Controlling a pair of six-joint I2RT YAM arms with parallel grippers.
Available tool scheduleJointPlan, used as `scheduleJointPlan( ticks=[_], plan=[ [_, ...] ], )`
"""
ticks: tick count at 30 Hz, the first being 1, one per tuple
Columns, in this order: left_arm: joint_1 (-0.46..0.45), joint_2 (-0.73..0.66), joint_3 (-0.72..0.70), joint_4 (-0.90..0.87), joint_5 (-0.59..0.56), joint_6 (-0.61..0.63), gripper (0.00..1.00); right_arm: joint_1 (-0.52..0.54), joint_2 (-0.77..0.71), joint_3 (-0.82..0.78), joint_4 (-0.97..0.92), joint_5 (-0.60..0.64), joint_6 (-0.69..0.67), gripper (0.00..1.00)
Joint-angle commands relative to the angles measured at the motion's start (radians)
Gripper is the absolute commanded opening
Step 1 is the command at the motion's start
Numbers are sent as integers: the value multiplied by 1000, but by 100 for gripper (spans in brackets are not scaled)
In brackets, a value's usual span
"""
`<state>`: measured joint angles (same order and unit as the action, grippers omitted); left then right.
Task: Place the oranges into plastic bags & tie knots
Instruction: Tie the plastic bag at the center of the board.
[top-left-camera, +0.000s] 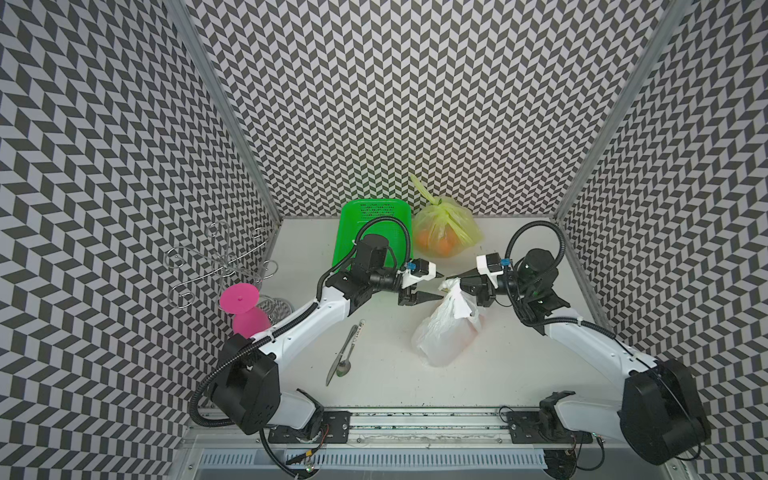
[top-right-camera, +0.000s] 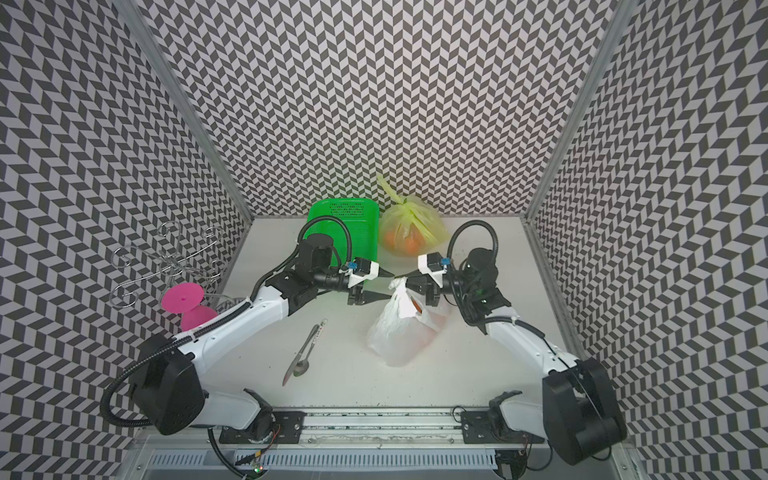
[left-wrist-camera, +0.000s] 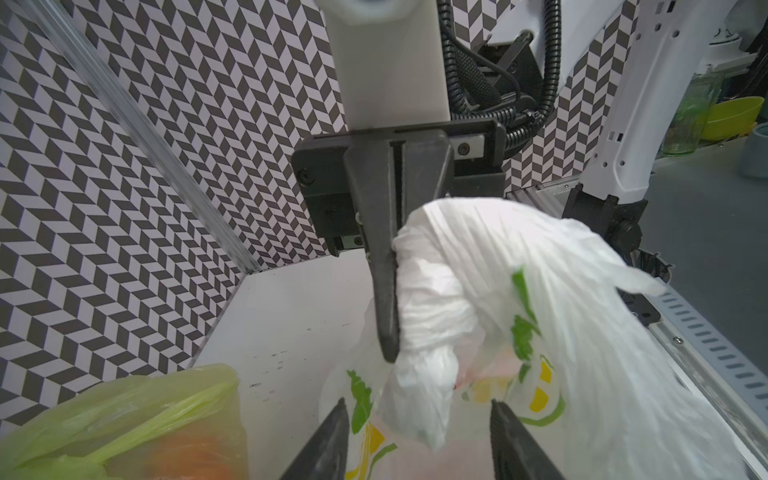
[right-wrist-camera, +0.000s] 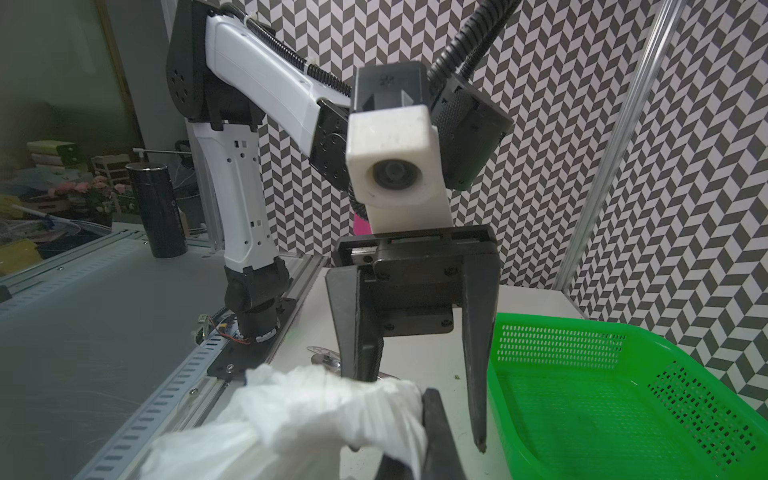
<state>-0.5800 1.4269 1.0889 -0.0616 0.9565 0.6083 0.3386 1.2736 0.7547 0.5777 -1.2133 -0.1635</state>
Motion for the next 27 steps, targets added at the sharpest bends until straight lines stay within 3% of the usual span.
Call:
scheduleJointPlan(
  ticks=[1, 11, 15, 17, 18, 20, 23, 24, 27],
  plan=[
    [-6, 1, 23, 39, 3, -16, 50, 8, 9, 17, 45, -14, -4, 0],
    [-12, 5, 22, 48, 39, -44, 21, 12, 5, 31, -10, 2, -41, 0],
    [-11, 4, 25, 37, 41, -30, 0, 11, 3, 41, -46, 17, -64, 0],
    [-11, -5, 20, 30, 23, -25, 0, 10, -6, 55, -91, 38, -90, 0],
    [-11, -15, 13, 31, 6, -25, 0, 9, -13, 67, -128, 55, -110, 4],
    [-11, -31, -7, 51, -42, -46, 0, 0, -32, 106, -239, 111, -154, 26],
    [-11, -51, -24, 80, -110, -107, 0, -29, -91, 188, -501, 244, -262, 68],
    [-12, -52, -24, 80, -125, -127, 0, -35, -122, 211, -592, 315, -296, 76],
    [-14, -56, -32, 86, -162, -189, 0, -35, -231, 248, -823, 440, -400, 82]
  ],
)
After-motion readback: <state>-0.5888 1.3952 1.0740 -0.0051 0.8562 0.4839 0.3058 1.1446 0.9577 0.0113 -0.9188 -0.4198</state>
